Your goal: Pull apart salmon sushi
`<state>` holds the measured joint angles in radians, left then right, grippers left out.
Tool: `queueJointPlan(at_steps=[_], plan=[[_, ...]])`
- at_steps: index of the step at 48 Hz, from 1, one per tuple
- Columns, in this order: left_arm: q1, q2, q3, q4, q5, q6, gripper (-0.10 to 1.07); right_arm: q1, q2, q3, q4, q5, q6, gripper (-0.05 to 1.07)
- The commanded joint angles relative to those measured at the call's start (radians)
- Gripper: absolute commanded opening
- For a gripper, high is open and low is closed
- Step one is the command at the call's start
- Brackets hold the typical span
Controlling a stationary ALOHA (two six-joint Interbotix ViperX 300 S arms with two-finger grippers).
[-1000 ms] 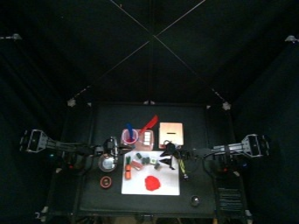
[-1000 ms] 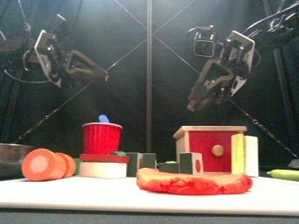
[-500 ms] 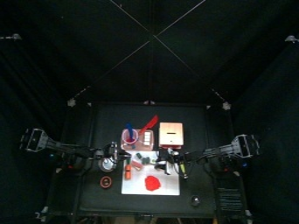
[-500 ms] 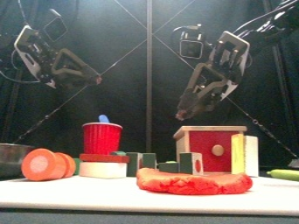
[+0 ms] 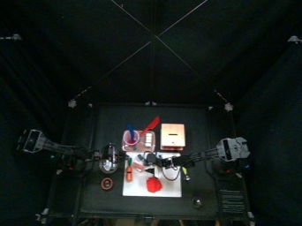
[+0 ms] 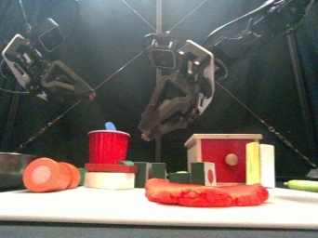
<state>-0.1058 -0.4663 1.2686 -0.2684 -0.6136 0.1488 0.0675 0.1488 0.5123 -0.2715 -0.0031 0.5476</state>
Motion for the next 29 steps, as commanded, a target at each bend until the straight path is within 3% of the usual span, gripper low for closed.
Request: queueJointPlan(at_steps=[1,14,29], plan=[[0.005,-0.049,0.011,-0.002,0.002,0.002,0.58,-0.002,0.011,-0.172,-0.002,0.011,0.002,0.79],[0.018,-0.172,0.040,-0.028,0.044,0.000,0.58,-0.002,0.095,-0.295,-0.031,0.097,0.000,0.90],[0.037,-0.178,0.040,-0.026,0.124,0.003,0.58,-0.003,0.150,-0.382,-0.048,0.213,0.003,0.91]])
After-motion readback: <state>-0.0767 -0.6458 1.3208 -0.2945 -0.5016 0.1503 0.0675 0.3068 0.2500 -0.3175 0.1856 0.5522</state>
